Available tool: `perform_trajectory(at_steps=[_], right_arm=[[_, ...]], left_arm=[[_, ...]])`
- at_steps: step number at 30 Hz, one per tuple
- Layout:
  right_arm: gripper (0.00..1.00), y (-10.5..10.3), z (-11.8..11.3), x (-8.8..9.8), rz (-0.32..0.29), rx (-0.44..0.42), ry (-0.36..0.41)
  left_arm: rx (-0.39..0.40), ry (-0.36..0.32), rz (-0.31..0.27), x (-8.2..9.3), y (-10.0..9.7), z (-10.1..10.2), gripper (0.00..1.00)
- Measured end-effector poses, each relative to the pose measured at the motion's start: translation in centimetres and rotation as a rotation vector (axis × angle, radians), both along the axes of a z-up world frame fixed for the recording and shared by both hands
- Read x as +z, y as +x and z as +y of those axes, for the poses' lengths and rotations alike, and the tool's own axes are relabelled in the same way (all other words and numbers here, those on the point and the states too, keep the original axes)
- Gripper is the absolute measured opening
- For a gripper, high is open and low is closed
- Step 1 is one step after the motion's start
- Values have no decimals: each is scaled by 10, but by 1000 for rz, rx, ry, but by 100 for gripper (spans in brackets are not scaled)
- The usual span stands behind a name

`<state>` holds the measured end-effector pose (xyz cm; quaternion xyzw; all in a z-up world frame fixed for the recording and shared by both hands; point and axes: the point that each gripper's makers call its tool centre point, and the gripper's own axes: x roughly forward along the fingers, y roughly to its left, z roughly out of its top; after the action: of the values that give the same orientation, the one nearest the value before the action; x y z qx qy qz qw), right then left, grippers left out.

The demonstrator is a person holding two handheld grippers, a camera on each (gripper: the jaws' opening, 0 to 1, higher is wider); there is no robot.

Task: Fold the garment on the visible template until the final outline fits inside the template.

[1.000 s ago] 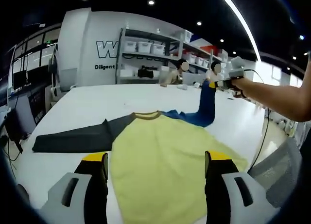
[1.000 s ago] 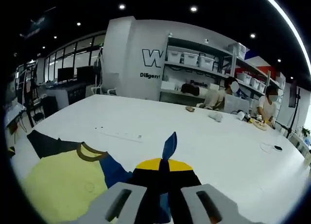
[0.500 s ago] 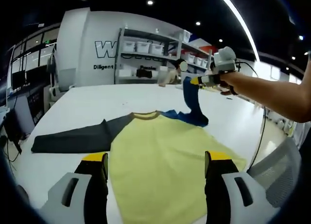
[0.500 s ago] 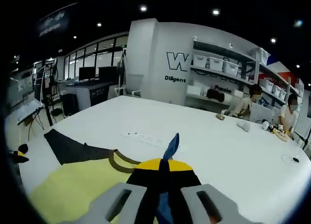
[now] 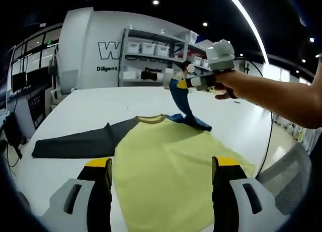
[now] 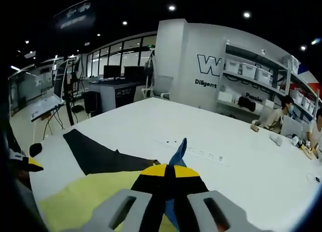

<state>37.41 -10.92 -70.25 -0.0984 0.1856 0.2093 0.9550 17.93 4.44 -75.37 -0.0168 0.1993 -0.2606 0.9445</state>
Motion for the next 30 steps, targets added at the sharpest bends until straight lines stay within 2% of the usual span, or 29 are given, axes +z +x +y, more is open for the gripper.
perform_trajectory(at_steps=[14, 16, 20, 24, 30], right_arm=[[0, -8, 82, -34, 55, 138, -33], [0, -9, 87, -40, 61, 148, -50], [0, -6, 94, -66, 105, 158, -72], [0, -8, 100, -83, 138, 163, -85], [0, -9, 116, -103, 178, 181, -82]], left_arm=[[-3, 2, 13, -4, 0, 3, 77], [1, -1, 15, -4, -1, 4, 77], [-4, -2, 21, -6, 0, 4, 77], [-9, -4, 24, -7, -1, 3, 77], [-14, -4, 33, -8, -1, 3, 77]])
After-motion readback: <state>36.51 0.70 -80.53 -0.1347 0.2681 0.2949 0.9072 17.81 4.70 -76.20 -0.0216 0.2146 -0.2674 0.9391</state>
